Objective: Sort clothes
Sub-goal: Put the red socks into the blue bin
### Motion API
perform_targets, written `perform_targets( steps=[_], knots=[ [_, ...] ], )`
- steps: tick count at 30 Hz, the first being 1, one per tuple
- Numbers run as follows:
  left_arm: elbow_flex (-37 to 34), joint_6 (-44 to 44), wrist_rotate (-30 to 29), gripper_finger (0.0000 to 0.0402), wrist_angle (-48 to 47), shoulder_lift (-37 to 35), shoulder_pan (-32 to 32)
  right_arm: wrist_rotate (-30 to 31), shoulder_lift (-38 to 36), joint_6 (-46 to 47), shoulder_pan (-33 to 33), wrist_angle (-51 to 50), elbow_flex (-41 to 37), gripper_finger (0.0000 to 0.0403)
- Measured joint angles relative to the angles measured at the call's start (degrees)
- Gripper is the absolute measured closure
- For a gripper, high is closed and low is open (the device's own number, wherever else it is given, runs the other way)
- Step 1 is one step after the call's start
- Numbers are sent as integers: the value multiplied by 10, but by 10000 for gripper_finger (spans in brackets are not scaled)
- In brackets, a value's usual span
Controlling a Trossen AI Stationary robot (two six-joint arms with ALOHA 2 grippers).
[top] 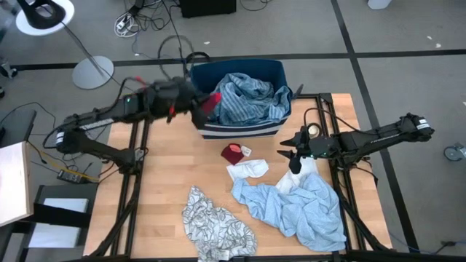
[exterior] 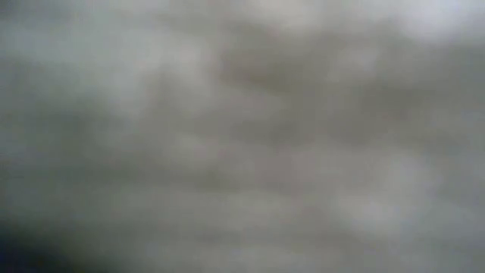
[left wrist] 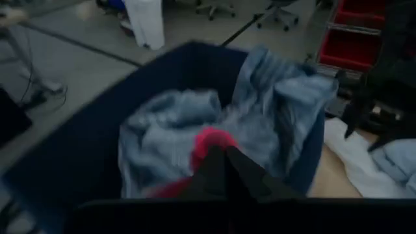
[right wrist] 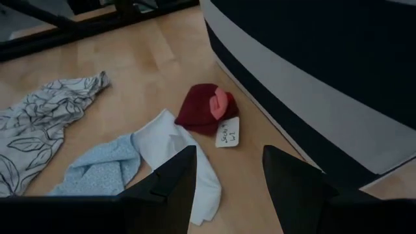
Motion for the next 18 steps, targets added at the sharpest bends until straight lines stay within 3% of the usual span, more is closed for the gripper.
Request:
perform_targets(
  steps=[5,13,18],
  knots=[
    [108,48,72,401,-2,97,57,0,0,-4,0,5,0,224],
    [202,54,79,378,54,243,88,0,0,-6,0,8,0,224],
    [257,44,96,352,14,308,99,0,0,-6,0,8,0,224]
  ],
)
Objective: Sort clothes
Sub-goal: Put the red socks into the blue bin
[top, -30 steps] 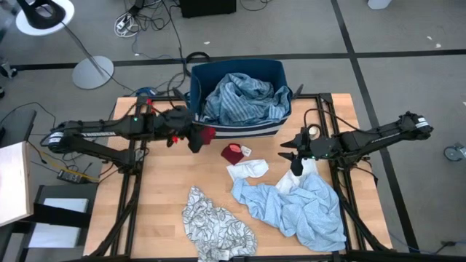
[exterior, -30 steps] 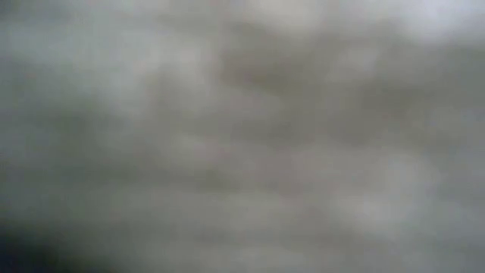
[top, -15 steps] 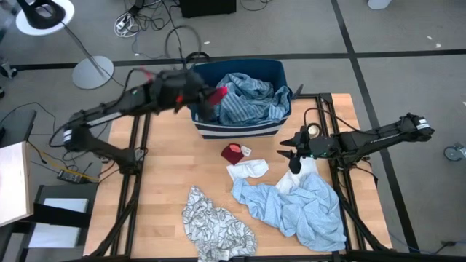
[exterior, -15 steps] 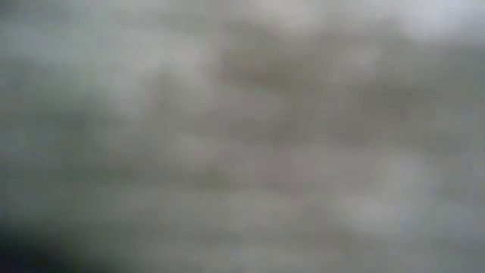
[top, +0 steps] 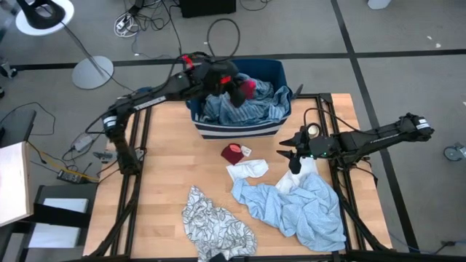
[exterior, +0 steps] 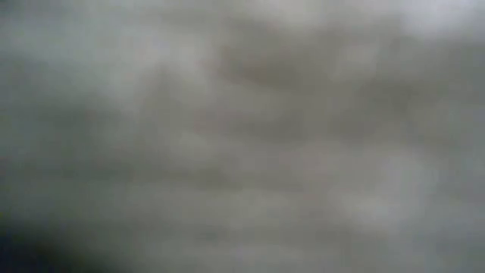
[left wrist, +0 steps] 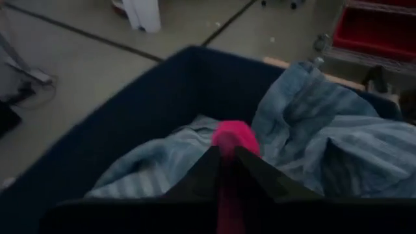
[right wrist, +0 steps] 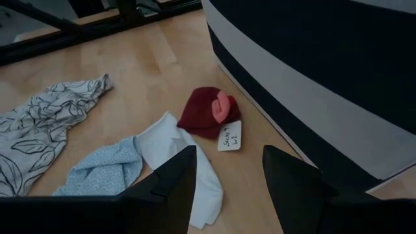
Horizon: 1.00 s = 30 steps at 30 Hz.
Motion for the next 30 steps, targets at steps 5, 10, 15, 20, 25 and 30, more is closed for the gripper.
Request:
perform_targets(
  steps=[5,10,15,20,25,30],
  knots=[
    [63,-23,49,324,-49,34,7,0,0,0,0,0,0,224],
    [85,-26,55,306,-49,37,3,0,0,-1,0,0,0,224],
    [85,-26,56,305,-52,38,-3,0,0,-5,0,0,0,224],
    [83,-16,55,305,-50,38,-9,0,0,-5,0,0,0,224],
    [83,1,50,305,-69,22,-30,0,0,-6,0,0,0,224],
    [83,16,-49,305,-128,-31,-74,0,0,-6,0,-1,0,224]
  ],
)
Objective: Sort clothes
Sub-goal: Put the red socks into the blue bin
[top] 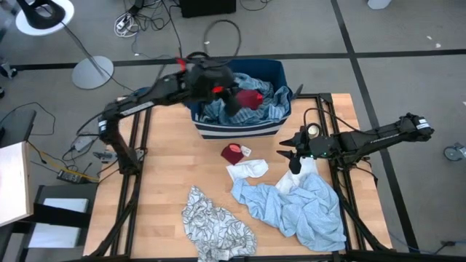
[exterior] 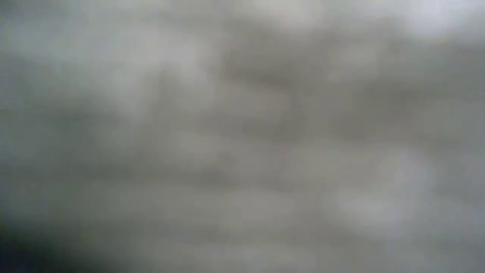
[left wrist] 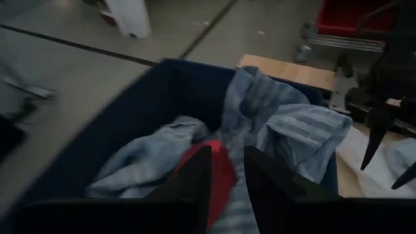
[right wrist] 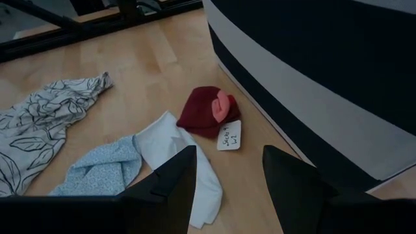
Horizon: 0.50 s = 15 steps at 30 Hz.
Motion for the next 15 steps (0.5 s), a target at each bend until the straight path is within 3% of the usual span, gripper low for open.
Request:
perform_targets(
  steps=[8,11,15],
  knots=[
    [-24,-38,-127,305,-105,-120,-113,0,0,0,0,1,0,224],
    [-90,-78,-152,305,-118,-172,-158,0,0,0,0,4,0,224],
    [-231,-141,-170,305,-87,-256,-210,0,0,0,0,18,0,224]
  ],
)
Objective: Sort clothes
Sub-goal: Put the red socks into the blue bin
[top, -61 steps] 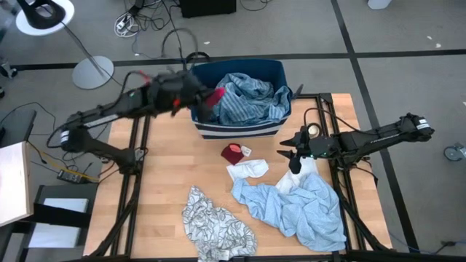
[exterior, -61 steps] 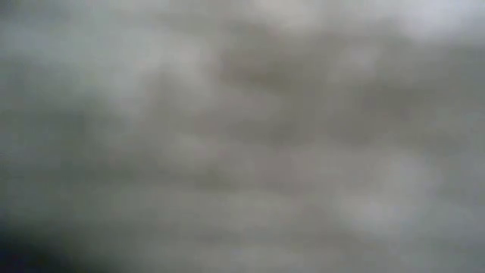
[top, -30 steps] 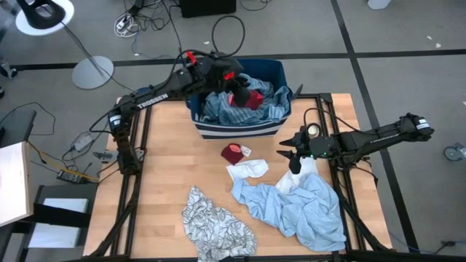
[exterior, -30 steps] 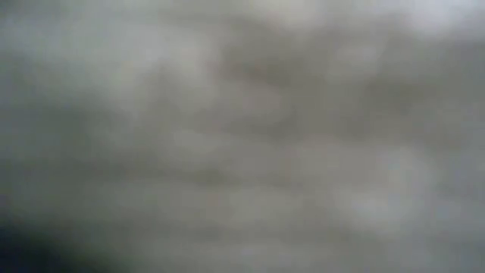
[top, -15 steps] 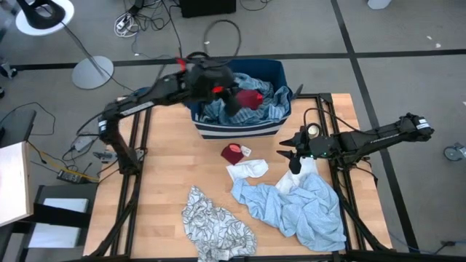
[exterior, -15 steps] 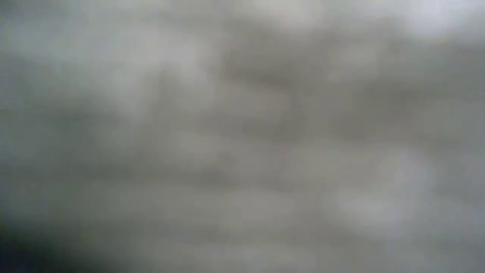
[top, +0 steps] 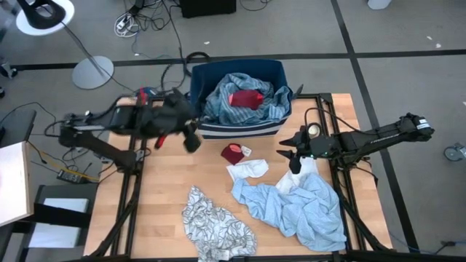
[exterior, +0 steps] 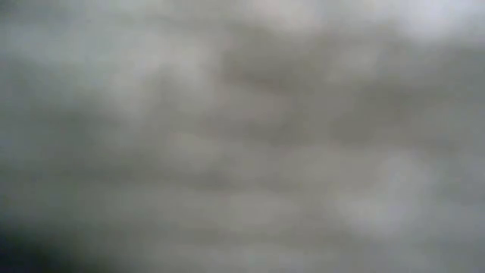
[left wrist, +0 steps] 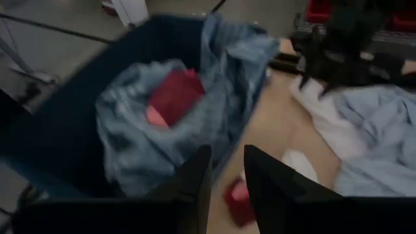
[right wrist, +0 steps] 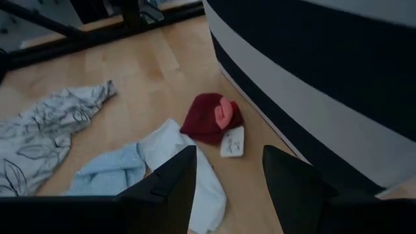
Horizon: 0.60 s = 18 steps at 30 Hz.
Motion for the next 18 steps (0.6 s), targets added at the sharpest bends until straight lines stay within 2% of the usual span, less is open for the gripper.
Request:
perform_targets(
  steps=[5,9,18],
  knots=[
    [-204,-55,-19,305,109,-116,-46,-14,0,1,0,14,0,224],
    [-348,-64,-19,305,198,-204,-68,-40,0,8,0,16,0,224],
    [-593,-77,-21,305,375,-367,-82,-74,16,0,26,150,0,225]
  ],
)
